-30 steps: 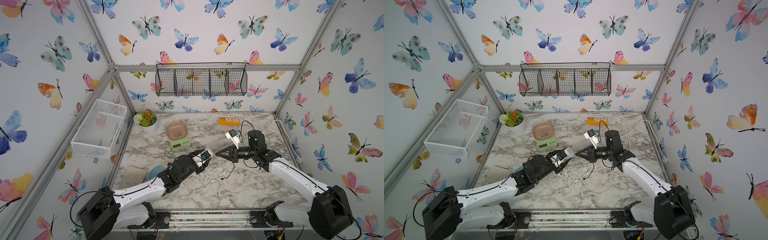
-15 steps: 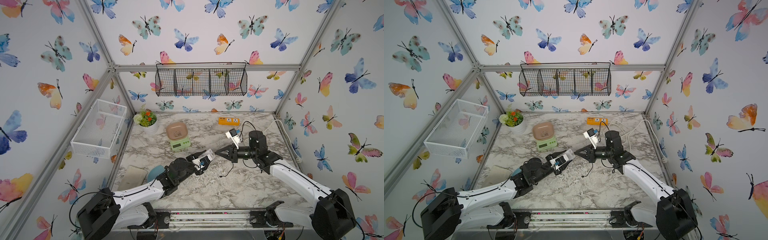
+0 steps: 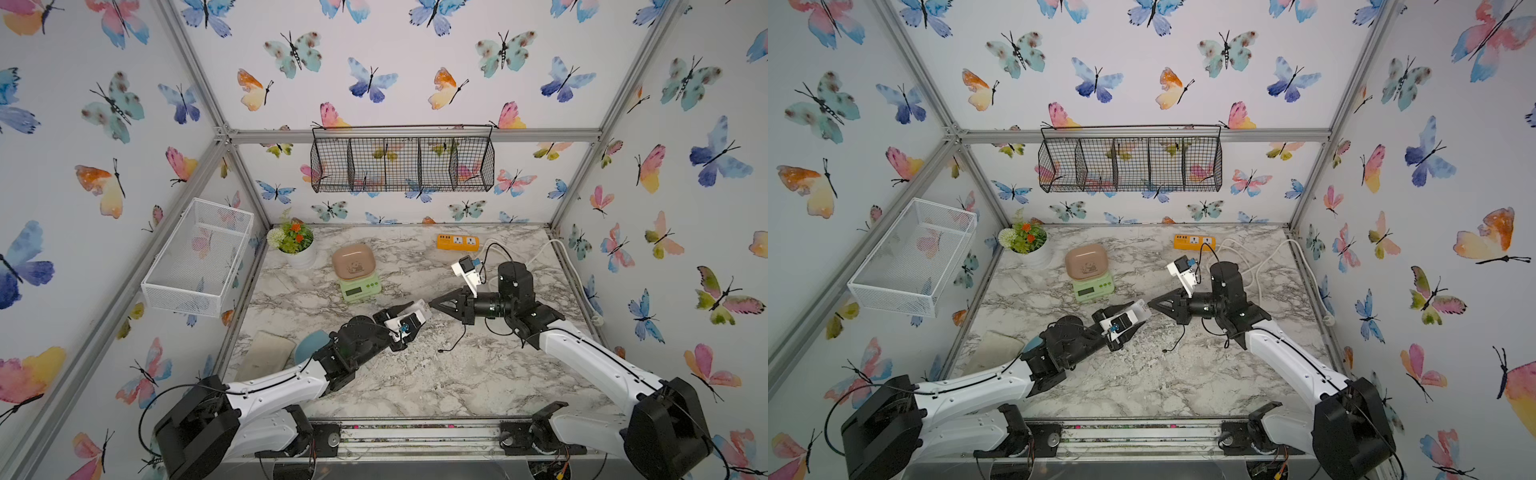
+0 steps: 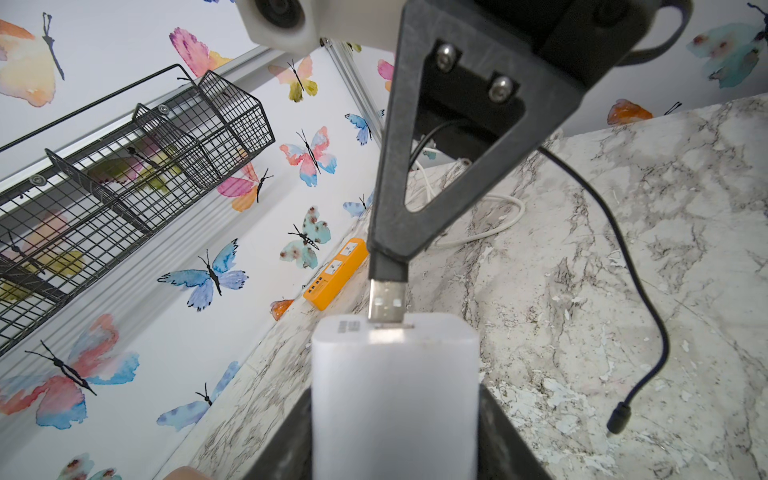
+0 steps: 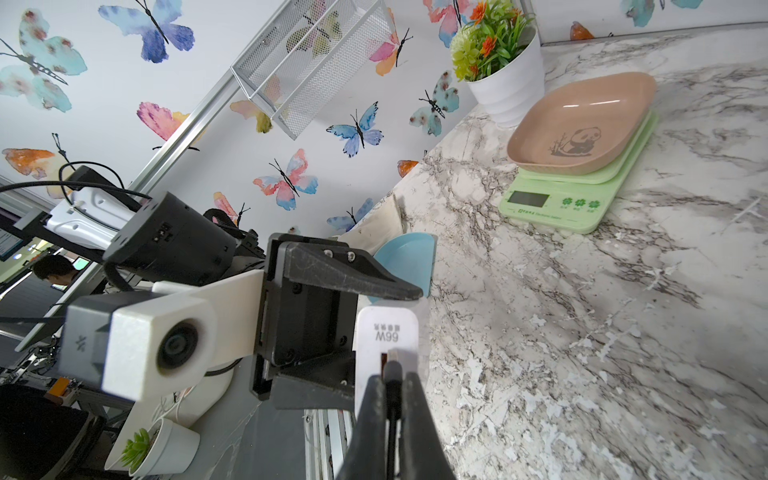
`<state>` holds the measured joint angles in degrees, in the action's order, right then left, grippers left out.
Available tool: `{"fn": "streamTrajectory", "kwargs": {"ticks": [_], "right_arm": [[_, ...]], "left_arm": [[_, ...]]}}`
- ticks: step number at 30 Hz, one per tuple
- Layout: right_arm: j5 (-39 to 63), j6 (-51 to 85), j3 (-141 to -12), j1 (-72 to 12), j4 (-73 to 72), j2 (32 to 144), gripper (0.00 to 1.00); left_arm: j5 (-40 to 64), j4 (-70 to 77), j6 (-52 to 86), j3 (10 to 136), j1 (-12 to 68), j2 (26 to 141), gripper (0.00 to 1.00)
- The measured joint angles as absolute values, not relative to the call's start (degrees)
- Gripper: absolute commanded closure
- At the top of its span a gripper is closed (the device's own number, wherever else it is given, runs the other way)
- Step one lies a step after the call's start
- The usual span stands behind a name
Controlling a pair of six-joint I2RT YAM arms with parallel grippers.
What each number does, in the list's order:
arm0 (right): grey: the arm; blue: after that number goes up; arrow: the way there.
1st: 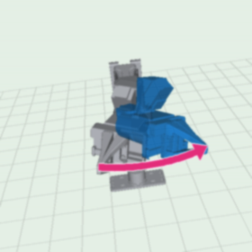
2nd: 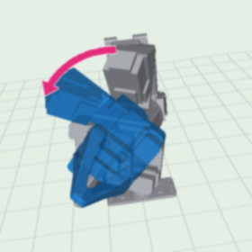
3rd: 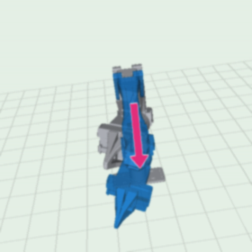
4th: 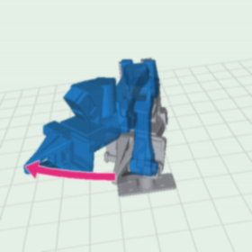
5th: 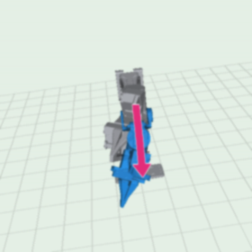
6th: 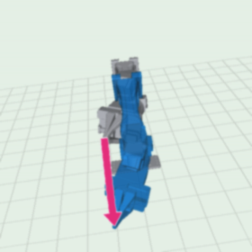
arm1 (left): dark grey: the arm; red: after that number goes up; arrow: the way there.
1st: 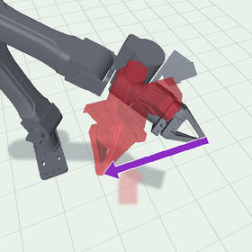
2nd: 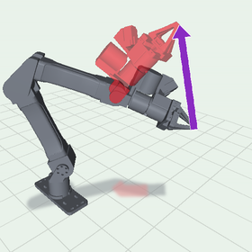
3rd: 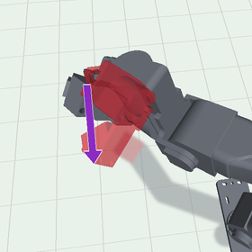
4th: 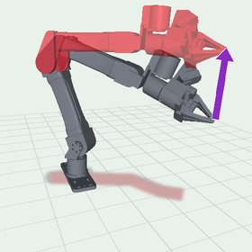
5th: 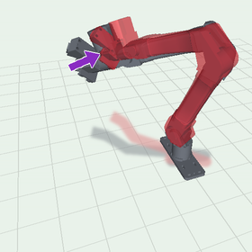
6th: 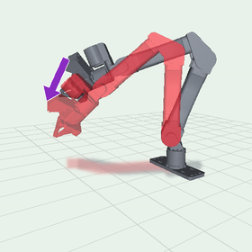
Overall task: Charge the electronic scale
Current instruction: Insert the charging cable into the plug.
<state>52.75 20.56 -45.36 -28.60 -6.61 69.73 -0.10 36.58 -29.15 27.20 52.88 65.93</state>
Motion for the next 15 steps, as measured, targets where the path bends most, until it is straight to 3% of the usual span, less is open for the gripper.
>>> {"fn": "streamTrajectory", "kwargs": {"ticks": [15], "right_arm": [[51.4,20.6,-44.5,-29.3,-6.8,69.8,0.98]], "left_arm": [[-1.4,37.4,-29.1,27.2,52.9,66.9,0.85]]}}
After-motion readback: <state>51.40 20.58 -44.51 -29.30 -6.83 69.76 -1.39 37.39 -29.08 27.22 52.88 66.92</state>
